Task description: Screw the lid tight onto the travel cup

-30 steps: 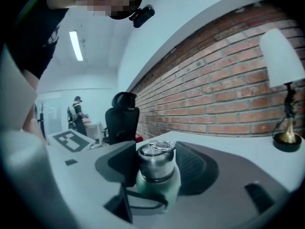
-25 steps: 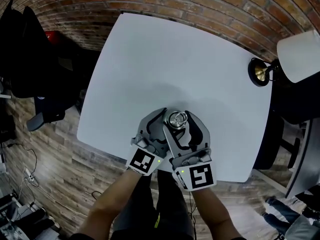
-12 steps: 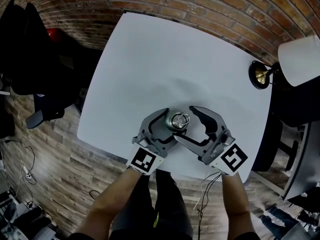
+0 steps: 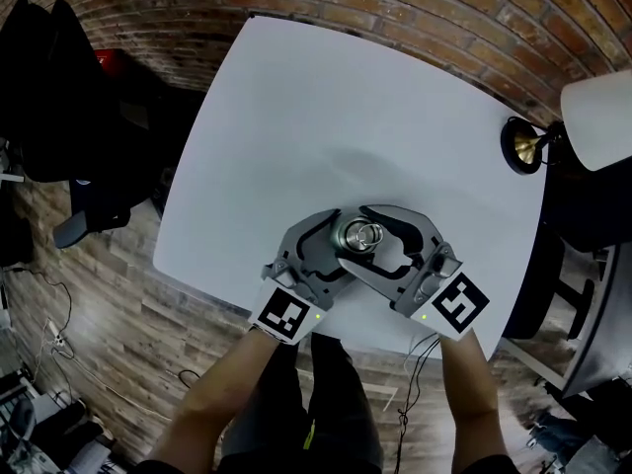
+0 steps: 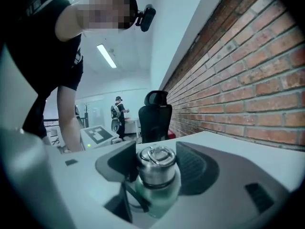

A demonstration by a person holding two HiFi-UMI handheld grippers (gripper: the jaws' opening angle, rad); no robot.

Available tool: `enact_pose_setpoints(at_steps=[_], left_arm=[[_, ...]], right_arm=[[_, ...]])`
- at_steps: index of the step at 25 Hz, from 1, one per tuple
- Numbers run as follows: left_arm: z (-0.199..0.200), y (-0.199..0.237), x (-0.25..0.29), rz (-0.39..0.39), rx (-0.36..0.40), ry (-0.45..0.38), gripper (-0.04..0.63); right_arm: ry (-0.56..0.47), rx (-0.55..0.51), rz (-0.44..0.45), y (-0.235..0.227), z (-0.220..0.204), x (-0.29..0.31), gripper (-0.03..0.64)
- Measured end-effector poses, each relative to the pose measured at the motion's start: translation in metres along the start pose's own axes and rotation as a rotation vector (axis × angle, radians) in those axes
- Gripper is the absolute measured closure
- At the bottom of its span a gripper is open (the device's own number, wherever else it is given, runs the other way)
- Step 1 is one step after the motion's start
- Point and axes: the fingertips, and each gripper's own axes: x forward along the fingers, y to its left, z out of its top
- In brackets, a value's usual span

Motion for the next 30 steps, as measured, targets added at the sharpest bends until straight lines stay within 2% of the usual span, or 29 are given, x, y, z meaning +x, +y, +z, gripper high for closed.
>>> enact_pose_setpoints(at_steps=[5, 8, 10, 12, 14, 17, 22, 25, 28, 30], left_arm=[[-0.001, 0.0, 0.003, 0.013, 0.008, -0.004, 0.245], [-0.001, 0.001, 0.004, 0.02, 0.004, -0.007, 0.245], [-0.002, 0.001, 0.003, 0.022, -0.002, -0.004, 0.245], [-0.002, 0.002, 0.003, 0.023, -0.001, -0.006, 0.245], [-0.002, 0.002, 0.004, 0.025, 0.001, -0.007, 0.245], [-0.003, 0.002, 0.003, 0.026, -0.008, 0.003, 0.247], [-0.004, 0.001, 0.002, 0.023, -0.006, -0.002, 0.245], [-0.002, 0.0, 0.002, 0.024, -0.003, -0.006, 0.245], [-0.002, 0.0, 0.003, 0.022, -0.005, -0.004, 0.245], [-0.001, 0.001, 0.002, 0.021, -0.003, -0.004, 0.245]], right_arm=[[-0.051, -0.029, -0.252, -0.007, 0.003, -0.002, 0.348], [-0.074, 0.013, -0.404, -0.011, -0.001, -0.005, 0.348], [-0.103, 0.054, -0.468, -0.015, -0.002, -0.008, 0.347], [-0.1, 0.077, -0.485, -0.016, -0.003, -0.007, 0.347], [-0.079, 0.083, -0.467, -0.014, -0.004, -0.006, 0.347], [-0.045, 0.059, -0.388, -0.009, -0.006, -0.006, 0.347], [0.037, 0.027, -0.15, -0.002, -0.011, -0.006, 0.337], [0.045, 0.032, -0.022, -0.003, -0.008, -0.009, 0.337], [0.04, 0.004, 0.052, -0.003, -0.004, -0.011, 0.336], [0.049, -0.021, 0.063, -0.001, -0.007, -0.01, 0.336]])
